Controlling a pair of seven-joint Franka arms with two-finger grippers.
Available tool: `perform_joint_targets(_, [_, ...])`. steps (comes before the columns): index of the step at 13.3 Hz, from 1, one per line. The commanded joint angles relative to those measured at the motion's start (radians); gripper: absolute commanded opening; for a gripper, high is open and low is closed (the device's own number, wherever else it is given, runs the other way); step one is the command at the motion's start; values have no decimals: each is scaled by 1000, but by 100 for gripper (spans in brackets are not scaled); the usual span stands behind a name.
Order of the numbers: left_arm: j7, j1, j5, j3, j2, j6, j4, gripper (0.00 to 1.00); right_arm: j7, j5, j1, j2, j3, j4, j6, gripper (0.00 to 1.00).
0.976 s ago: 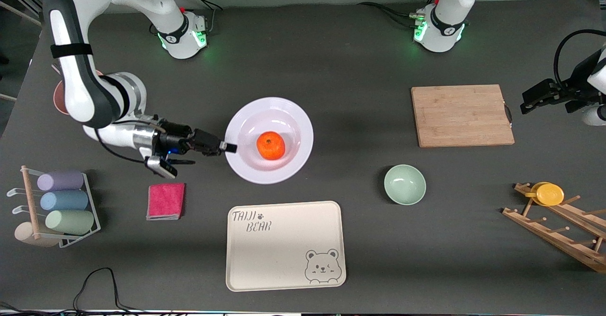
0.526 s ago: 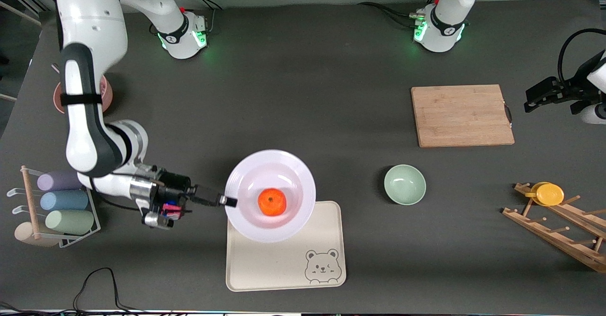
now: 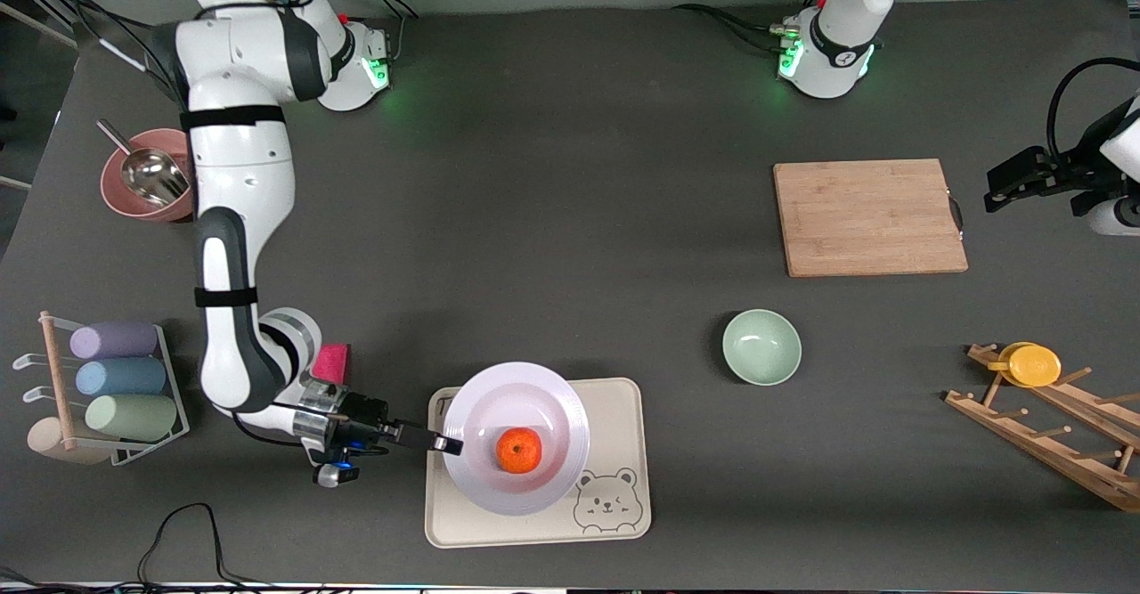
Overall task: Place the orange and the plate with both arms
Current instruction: 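Slide the plate with the right gripper onto the cream tray, then open the right gripper and release the plate on the tray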
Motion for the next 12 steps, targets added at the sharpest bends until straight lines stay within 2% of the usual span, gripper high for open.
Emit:
perform_joint_targets(1, [17, 8, 13, -9, -7, 11, -7, 100, 24, 17, -41, 144, 17, 201, 33, 0])
perform_joint_targets(4, [12, 8, 11, -8, -7, 12, -8, 100, -68, 17, -52, 194, 62, 214, 67, 0])
perform_joint_targets(8, [12, 8, 11, -8, -7, 18, -10, 100, -157, 17, -52, 214, 121, 203, 116, 0])
perform_joint_targets(12, [10, 5, 10, -9, -8, 37, -25, 100, -160, 17, -50, 220, 125, 202, 116, 0])
